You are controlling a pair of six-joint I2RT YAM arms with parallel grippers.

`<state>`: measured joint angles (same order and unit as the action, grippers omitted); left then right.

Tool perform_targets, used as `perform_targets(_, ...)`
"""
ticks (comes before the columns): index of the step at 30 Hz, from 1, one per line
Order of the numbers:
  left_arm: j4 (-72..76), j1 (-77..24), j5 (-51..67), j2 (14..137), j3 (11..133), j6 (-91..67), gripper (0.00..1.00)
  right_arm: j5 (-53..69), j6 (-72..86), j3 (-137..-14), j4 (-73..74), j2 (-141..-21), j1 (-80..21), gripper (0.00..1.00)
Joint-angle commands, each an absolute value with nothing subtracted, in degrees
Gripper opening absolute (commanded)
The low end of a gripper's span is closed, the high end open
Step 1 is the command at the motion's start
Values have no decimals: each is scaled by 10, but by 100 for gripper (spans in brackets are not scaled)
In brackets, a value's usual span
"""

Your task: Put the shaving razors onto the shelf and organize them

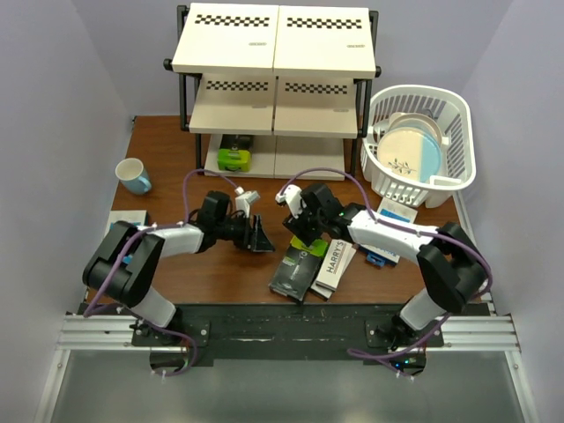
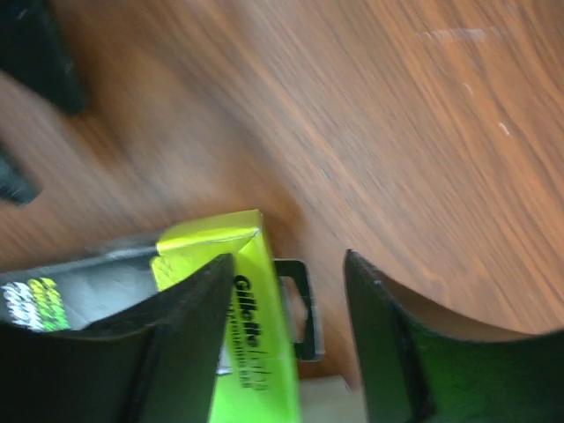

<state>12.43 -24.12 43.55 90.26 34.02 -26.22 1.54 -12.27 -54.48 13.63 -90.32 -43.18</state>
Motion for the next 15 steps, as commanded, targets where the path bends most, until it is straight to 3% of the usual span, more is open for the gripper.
perform_targets(1, 63, -162, 384, 815, 350, -240, 57, 101, -78, -570, 141, -990, -444, 50)
perform_targets(2, 37, -150, 383, 779, 346, -228, 56, 105, -67, -593, 135, -1014, -448, 42)
perform_targets(6, -33, -125, 369, 686, 346, -188, 56, 116, -48, -686, 137, -1084, -479, 28)
perform_targets(11, -47, -118, 333, 567, 310, -202, 57, 122, -33, -840, 140, -1164, -505, 28)
perform_targets(15, -69, -96, 311, 548, 314, -188, 57, 44, -27, -872, 158, -1139, -514, 43)
